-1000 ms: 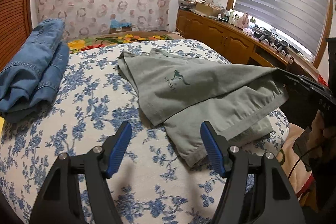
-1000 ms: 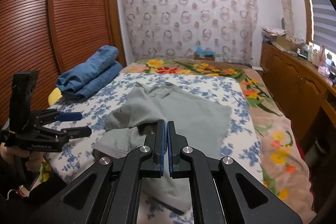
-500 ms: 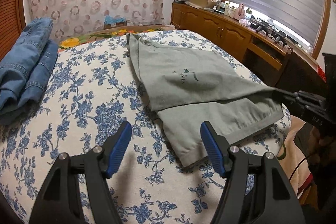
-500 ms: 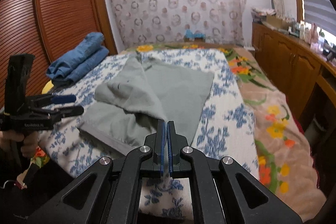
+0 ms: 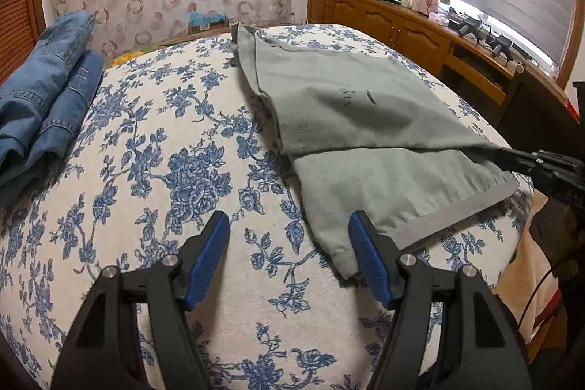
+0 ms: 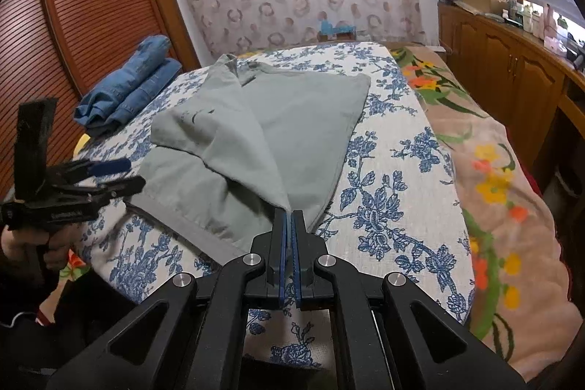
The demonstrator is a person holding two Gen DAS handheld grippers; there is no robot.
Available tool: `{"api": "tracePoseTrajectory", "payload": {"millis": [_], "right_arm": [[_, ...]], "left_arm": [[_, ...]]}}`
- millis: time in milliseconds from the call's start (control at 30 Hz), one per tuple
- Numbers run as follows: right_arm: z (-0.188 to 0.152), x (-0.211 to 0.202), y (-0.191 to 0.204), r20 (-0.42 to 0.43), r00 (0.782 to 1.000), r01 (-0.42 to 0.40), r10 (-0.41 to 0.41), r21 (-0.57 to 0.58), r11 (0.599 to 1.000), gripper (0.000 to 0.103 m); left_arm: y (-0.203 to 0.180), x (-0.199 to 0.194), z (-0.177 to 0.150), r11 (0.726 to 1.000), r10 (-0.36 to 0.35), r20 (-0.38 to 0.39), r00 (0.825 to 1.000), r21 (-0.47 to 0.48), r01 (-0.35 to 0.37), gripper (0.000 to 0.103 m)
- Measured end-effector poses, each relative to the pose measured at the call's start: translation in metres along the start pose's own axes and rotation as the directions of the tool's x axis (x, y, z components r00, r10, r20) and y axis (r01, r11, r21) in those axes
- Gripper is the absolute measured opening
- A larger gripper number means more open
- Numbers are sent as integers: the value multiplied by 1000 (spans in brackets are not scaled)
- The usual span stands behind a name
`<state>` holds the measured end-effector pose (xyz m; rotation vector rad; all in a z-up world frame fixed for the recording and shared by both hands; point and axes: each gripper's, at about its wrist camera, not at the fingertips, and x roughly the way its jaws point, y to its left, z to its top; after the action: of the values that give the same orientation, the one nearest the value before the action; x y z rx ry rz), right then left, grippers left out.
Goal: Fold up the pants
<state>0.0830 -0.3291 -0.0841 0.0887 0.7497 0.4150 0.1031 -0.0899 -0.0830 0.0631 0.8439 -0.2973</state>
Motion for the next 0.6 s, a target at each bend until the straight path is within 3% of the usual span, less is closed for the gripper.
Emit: {"api": "tracePoseTrajectory", "payload": {"millis": [200, 433, 600], "right_arm": [[7, -16, 2, 42, 999, 25, -25, -5, 1000, 10], [22, -9, 8, 52, 997, 61, -58, -44, 997, 29], [38, 4, 26, 54, 998, 36, -31, -108, 993, 37]], "left_arm": [[5, -4, -3, 1000, 2, 5, 1000, -18, -2, 68], [13, -17, -1, 999, 1, 43, 999, -35, 0, 68], [24, -33, 4, 999, 21, 82, 996, -50, -17, 68]]}}
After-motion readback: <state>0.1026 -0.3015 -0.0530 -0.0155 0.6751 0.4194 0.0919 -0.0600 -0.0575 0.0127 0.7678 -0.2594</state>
